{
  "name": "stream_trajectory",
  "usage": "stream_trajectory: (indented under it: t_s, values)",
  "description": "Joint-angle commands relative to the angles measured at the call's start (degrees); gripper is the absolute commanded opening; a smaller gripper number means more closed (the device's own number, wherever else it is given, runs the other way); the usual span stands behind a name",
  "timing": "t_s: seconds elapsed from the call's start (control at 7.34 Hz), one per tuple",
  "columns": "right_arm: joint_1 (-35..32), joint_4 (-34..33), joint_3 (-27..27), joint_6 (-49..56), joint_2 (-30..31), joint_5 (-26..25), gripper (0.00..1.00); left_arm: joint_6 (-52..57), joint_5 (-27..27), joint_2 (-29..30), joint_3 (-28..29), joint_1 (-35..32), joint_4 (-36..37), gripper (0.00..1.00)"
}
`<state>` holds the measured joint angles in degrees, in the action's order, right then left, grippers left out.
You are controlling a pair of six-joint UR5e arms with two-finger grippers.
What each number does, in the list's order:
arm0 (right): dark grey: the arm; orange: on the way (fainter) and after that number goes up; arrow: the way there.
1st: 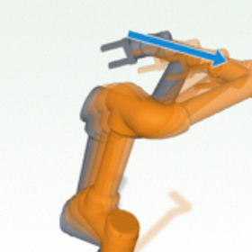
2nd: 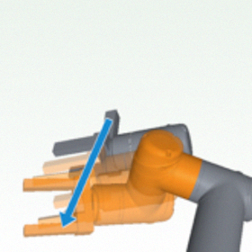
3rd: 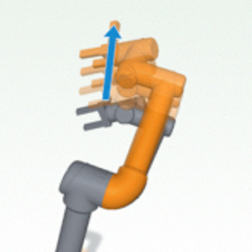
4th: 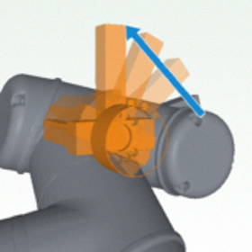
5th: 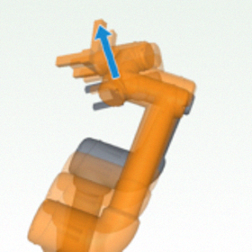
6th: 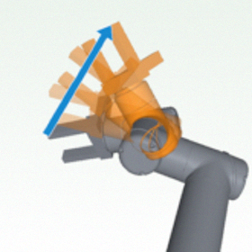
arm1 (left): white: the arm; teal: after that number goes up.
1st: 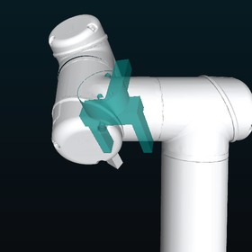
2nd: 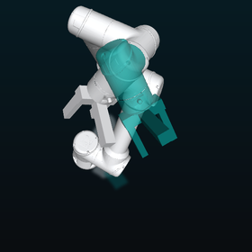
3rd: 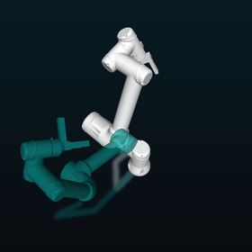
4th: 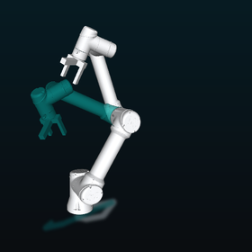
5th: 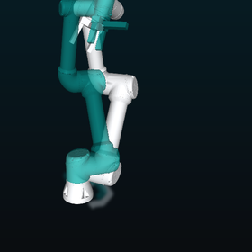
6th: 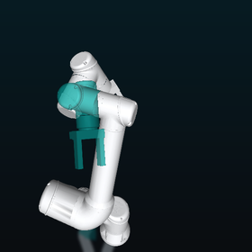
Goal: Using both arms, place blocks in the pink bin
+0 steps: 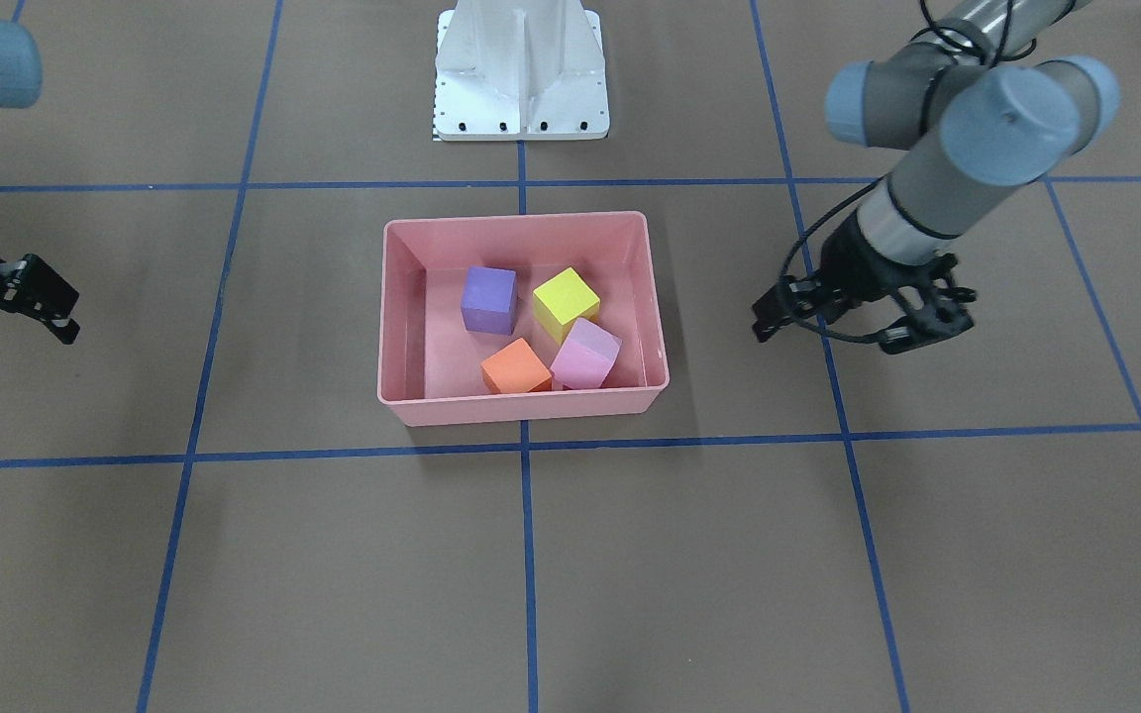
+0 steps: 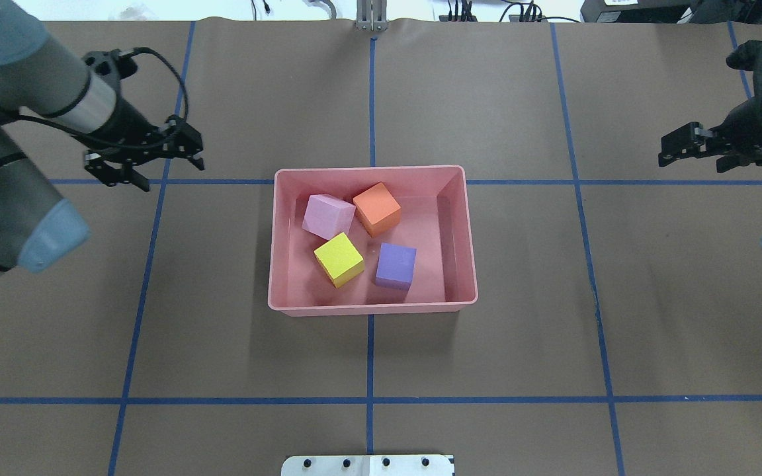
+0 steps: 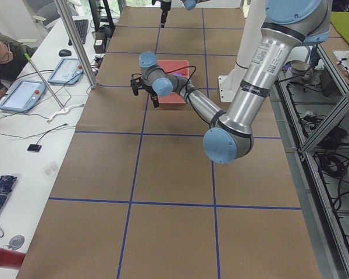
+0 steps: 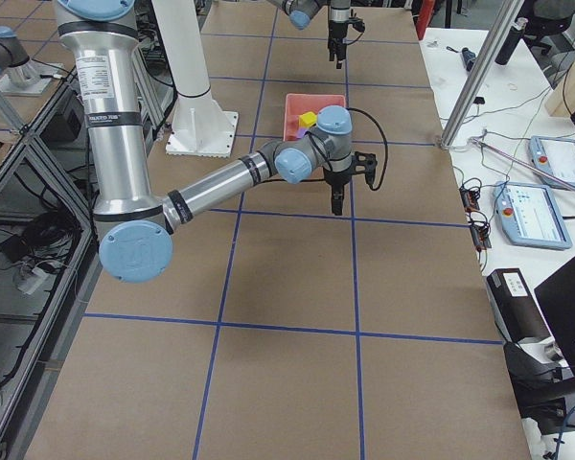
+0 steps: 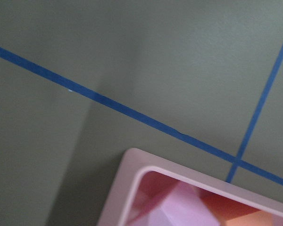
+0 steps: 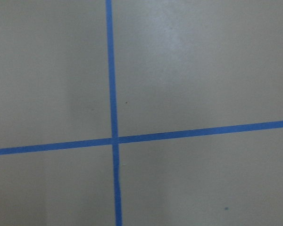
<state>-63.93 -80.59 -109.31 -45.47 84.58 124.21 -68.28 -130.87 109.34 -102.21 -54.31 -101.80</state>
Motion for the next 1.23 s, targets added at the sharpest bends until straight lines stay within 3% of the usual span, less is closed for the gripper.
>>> stream_trajectory:
  t_s: [0.0,0.27,0.54,0.82,1.09]
  values:
    - [-9.06,-0.26,1.46,14.11,6.00,4.79,1.00,21.50,-0.97,-16.46,-7.19,-8.23,-0.50,1.00]
    - [-14.79,-0.44,1.99,24.96,11.63,5.07,1.00,46.36,-1.49,-24.14,-6.69,-18.23,-0.24,1.00]
    - [-20.85,-2.09,5.40,34.70,12.63,8.92,1.00,60.57,-3.23,-27.68,-2.94,-25.37,0.11,1.00]
    - [-24.21,-7.37,6.91,43.59,12.45,9.20,1.00,66.13,-6.06,-27.51,2.43,-30.30,0.20,1.00]
    - [-25.36,-7.74,7.09,43.63,12.02,12.71,1.00,67.57,-5.88,-26.73,4.73,-30.68,0.73,1.00]
